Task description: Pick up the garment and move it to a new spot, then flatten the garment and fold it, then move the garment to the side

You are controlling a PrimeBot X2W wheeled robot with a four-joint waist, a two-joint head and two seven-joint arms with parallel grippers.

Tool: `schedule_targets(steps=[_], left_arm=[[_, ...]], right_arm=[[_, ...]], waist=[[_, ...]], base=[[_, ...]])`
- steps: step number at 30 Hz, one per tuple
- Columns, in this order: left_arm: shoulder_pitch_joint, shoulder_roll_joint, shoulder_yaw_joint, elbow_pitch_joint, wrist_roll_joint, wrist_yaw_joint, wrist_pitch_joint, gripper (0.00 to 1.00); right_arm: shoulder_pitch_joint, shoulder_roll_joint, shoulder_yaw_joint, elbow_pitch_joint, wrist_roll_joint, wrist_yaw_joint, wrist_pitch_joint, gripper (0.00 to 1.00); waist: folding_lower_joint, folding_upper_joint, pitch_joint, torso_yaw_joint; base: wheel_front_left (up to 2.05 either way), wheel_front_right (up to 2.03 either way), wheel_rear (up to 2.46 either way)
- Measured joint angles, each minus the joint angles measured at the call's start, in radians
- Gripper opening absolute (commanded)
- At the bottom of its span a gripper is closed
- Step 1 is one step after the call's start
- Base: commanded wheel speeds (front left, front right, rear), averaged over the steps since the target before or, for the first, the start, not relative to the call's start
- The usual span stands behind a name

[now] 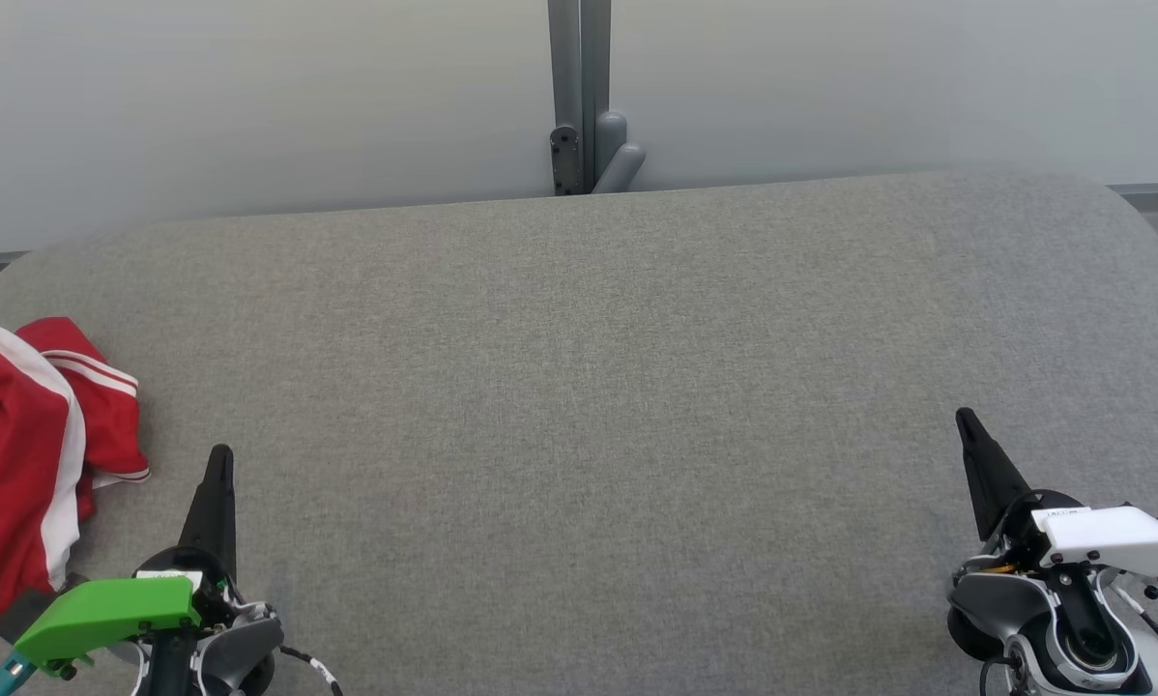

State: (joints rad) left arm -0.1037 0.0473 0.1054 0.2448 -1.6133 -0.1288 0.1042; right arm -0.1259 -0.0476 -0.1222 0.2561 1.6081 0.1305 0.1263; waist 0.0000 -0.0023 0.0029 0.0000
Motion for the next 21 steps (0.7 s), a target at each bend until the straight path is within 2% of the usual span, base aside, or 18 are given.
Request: schedule_targets(steps=[21], left_arm=[[0.000,0.000,0.000,0.000,0.000,0.000,0.000,0.00]], right_arm=[[0.000,0.000,0.000,0.000,0.000,0.000,0.000,0.00]], waist=[[0.0000,0.0000,0.000,0.000]], base=[[0.00,0.00,0.00]])
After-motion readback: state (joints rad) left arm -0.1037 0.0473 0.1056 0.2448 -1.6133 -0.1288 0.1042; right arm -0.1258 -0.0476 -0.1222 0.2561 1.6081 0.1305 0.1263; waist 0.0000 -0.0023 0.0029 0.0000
